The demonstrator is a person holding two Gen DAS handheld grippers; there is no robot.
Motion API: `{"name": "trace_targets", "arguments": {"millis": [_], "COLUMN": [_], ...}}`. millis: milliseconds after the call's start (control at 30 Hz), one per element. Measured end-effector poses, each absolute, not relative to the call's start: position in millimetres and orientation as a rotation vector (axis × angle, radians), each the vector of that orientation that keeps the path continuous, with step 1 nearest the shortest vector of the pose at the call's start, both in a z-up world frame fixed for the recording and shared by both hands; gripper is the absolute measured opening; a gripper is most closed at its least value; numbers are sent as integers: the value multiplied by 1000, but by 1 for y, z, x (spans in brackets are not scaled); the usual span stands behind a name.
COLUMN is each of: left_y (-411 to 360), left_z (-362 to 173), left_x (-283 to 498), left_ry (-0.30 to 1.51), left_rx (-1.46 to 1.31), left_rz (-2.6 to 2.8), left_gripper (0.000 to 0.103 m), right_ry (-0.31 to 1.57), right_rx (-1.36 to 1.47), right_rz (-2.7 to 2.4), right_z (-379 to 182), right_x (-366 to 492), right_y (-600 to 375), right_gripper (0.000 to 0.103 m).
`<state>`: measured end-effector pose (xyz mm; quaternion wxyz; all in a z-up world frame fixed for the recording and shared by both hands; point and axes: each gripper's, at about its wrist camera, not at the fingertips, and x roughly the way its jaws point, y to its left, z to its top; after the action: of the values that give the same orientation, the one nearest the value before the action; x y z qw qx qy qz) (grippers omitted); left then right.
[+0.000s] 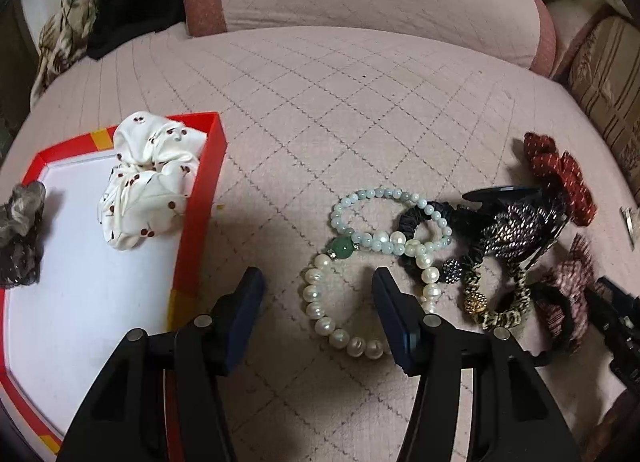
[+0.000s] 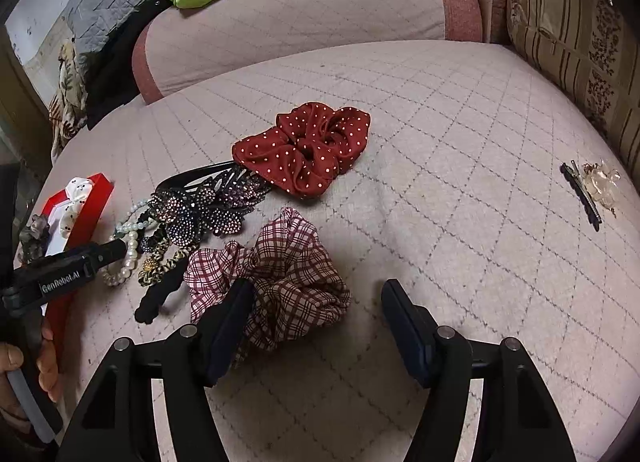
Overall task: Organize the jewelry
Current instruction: 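Grasp pearl bracelet with left gripper while right grasps plaid scrunchie, then place pearl bracelet and plaid scrunchie inside the tray, opening both grippers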
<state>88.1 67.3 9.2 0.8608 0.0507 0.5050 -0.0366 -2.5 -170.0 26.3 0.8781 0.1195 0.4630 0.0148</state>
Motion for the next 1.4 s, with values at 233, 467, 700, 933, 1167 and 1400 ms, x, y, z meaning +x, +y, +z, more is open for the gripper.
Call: {"name": "trace_targets", "arguments": {"millis": [233, 467, 700, 933, 1167, 1400], "left_y": [52, 65, 81, 96, 122, 162], "left_z": [13, 28, 66, 105, 134, 151], "left_x": [78, 55, 19, -13, -42, -63], "left_ry": [1049, 1097, 1059, 983, 928, 908], "left_rx": [171, 64, -13, -7, -22, -110], "left_rz": [-110, -150, -174, -181, -171, -139], "left_gripper": [9, 9, 9, 9, 9, 9], "right_ry": [962, 974, 946, 903, 854, 836], "right_rx": [205, 223, 274, 303, 266, 209], "right_rz": [5, 43, 34, 38, 77, 141], "right_z": [24, 32, 55, 88, 121, 137], "right_x": [0, -9, -42, -73, -96, -114], "right_y": [-161, -155, -164, -163, -138, -99], "right_gripper": [36, 15, 14, 14, 14, 14]}}
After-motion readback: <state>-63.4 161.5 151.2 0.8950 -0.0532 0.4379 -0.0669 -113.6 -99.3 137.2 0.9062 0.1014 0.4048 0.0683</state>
